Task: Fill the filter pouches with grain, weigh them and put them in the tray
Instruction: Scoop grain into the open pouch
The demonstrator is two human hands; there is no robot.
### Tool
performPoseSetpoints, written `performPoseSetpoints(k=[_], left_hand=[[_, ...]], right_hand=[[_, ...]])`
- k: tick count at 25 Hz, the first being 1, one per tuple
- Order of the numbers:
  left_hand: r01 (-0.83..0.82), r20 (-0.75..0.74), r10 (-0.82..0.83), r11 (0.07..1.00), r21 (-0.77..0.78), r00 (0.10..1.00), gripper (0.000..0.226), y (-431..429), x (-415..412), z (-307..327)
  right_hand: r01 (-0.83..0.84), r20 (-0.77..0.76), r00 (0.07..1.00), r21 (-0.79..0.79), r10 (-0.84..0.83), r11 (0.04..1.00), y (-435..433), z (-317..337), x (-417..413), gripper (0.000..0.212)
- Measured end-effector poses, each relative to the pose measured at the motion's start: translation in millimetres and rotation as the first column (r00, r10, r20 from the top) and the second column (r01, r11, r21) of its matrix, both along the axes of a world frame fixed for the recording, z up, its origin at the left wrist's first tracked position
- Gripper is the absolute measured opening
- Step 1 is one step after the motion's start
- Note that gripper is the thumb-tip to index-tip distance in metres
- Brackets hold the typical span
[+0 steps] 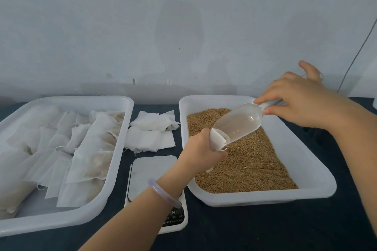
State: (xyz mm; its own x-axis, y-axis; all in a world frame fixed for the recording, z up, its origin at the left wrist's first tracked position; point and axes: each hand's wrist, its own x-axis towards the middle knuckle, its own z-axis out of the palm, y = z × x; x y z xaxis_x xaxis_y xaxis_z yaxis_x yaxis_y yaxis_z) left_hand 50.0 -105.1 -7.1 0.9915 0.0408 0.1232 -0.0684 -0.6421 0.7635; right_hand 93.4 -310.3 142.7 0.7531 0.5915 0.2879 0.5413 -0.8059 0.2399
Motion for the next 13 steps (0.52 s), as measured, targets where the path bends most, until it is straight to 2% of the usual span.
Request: performPoseSetpoints(k=[4,8,9,11,13], left_hand=[[-0.052,0.031,0.054,0.998,-0.047,0.998,0.034,-0.7,-4.1,1.1],[-0.09,0.038,0.096,0.987,-0.132,0.995,0.025,2.1,-8.5,1.0],[-0.096,0.05,0.105,0.983,-0.16,0.993,0.023,2.5,-10.1,0.6],[-0.108,0.074,0.129,0.964,-0.242,0.989,0.02,3.1,-13.2,-0.4],[-0.113,0.075,0.144,0.941,-0.321,0.987,0.021,3.6,-15.0,-1.0]], right_hand=[[-0.006,-0.014,1.0,0.054,0.006,0.999,-4.1,-0.7,1.6,0.025],[0.093,-0.232,0.972,0.256,-0.032,0.962,-24.8,-11.2,15.8,0.017],[0.152,-0.247,0.965,0.235,-0.093,0.96,-28.6,-19.5,20.4,0.017],[0.277,-0.217,0.943,0.085,-0.254,0.957,-29.0,-45.4,29.2,0.025],[0.324,-0.199,0.925,-0.029,-0.323,0.946,-20.7,-78.5,36.3,0.026]])
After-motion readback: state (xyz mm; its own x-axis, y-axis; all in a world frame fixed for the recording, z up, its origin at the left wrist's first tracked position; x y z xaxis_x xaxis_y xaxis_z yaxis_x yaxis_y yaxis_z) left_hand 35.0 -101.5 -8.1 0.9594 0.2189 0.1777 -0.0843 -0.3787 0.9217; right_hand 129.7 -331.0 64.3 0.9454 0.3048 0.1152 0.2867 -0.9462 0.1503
